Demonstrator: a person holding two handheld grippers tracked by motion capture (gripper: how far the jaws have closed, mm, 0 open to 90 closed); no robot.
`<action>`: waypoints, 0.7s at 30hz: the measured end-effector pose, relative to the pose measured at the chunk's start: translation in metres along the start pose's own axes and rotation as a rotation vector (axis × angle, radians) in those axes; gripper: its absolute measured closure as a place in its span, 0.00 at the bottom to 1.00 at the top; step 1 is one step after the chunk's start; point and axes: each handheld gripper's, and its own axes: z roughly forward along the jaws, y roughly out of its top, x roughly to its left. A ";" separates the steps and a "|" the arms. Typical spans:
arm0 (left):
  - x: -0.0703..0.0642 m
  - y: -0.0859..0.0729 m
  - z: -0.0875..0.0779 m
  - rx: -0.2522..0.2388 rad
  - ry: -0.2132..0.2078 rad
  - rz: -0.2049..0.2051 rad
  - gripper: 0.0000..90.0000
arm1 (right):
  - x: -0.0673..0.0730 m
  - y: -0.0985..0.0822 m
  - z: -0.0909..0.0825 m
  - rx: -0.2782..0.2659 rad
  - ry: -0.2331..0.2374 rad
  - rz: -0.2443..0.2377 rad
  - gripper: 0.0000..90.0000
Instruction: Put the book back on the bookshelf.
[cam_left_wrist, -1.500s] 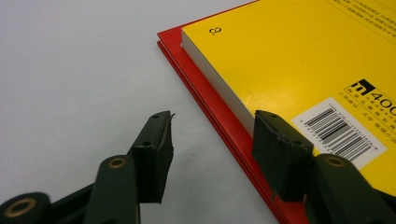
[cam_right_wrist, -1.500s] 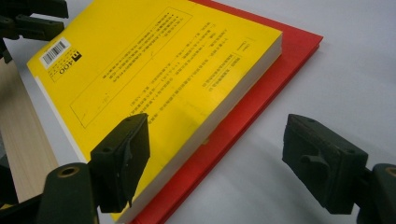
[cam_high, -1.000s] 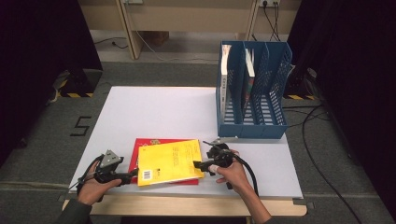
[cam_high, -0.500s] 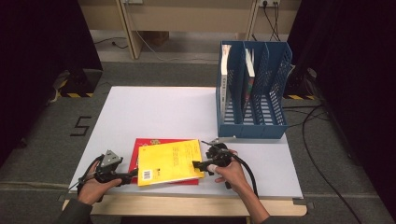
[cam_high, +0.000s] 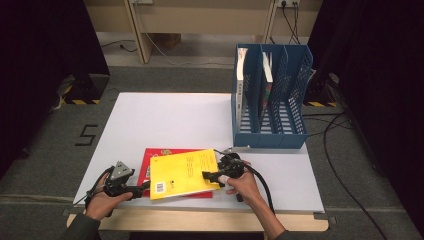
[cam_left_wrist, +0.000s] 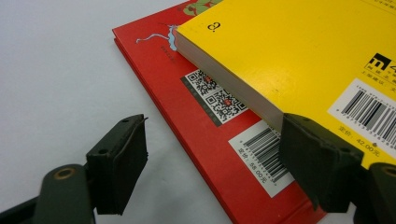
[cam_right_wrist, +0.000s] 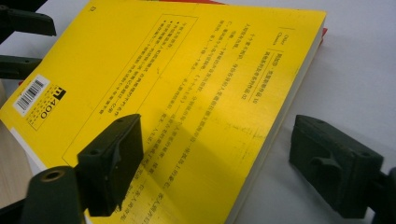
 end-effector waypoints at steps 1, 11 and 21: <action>0.000 0.000 0.000 0.000 0.000 0.000 0.25 | 0.002 0.000 0.000 0.003 -0.002 0.008 0.17; -0.005 0.001 0.001 -0.002 -0.018 -0.001 0.26 | 0.006 -0.005 0.001 -0.036 -0.028 0.051 0.21; -0.004 0.001 0.003 0.001 -0.018 -0.017 0.24 | -0.007 -0.013 -0.009 -0.130 0.017 0.254 0.53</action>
